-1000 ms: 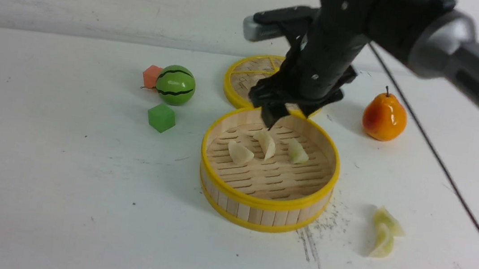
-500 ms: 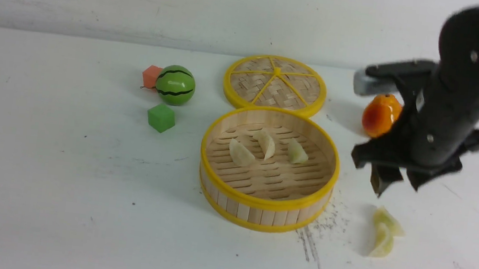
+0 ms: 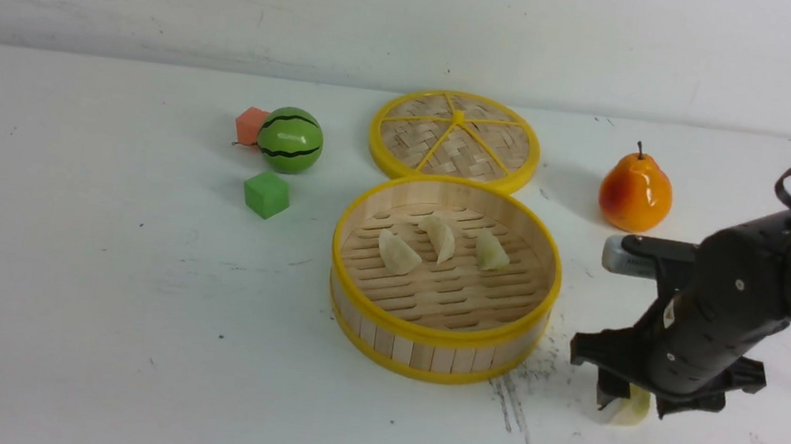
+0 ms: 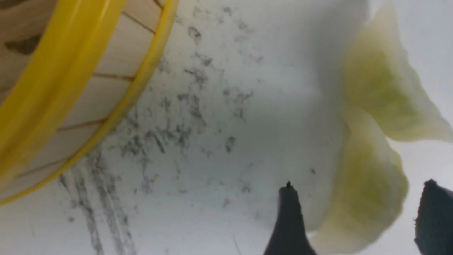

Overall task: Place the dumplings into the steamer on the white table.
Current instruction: 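Reach for and grasp a dumpling lying on the table beside the steamer, then place the dumpling in the bamboo steamer basket with the right gripper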

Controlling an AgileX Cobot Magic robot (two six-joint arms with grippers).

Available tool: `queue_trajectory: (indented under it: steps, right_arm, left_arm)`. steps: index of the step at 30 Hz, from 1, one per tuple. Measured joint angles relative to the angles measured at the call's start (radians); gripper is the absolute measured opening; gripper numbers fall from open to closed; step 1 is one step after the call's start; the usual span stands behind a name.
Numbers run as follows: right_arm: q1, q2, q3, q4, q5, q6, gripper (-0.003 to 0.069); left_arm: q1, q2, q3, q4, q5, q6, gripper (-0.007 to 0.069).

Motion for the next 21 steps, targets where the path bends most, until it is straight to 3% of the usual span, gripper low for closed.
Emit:
queue_trajectory:
  steps: [6, 11, 16, 21]
  right_arm:
    - [0.0, 0.04, -0.002, -0.009, -0.044, 0.003, 0.0406]
    - [-0.002, 0.033, -0.008, -0.012, -0.04, 0.002, 0.0199]
    - [0.034, -0.027, -0.078, 0.0, -0.001, -0.044, 0.0211]
    - [0.128, -0.065, -0.305, 0.022, 0.068, -0.146, 0.0211]
  left_arm:
    - [0.0, 0.0, 0.0, 0.006, 0.0, 0.001, 0.0039]
    - [0.0, 0.0, 0.0, 0.006, 0.0, 0.002, 0.0047]
    - [0.0, 0.0, 0.0, 0.007, 0.0, 0.003, 0.0049]
    - [0.0, 0.0, 0.0, 0.011, 0.0, 0.003, 0.0049]
